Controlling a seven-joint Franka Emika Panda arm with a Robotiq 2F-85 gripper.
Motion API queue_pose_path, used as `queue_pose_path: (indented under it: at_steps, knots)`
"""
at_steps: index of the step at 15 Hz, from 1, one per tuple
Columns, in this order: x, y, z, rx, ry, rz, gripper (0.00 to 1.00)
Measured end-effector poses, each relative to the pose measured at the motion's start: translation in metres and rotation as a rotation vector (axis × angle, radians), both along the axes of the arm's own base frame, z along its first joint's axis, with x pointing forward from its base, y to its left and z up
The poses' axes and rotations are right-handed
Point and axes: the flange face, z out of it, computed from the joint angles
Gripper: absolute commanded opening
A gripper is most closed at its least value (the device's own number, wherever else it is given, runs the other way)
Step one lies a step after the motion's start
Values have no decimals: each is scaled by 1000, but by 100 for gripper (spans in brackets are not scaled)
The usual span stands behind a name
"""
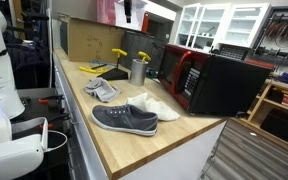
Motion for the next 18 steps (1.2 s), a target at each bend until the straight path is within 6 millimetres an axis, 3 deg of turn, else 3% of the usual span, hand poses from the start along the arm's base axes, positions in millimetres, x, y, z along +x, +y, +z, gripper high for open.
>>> queue_pose_path:
  at_steps: [18]
  knots:
    - [9, -3, -13, -5, 34, -3, 100]
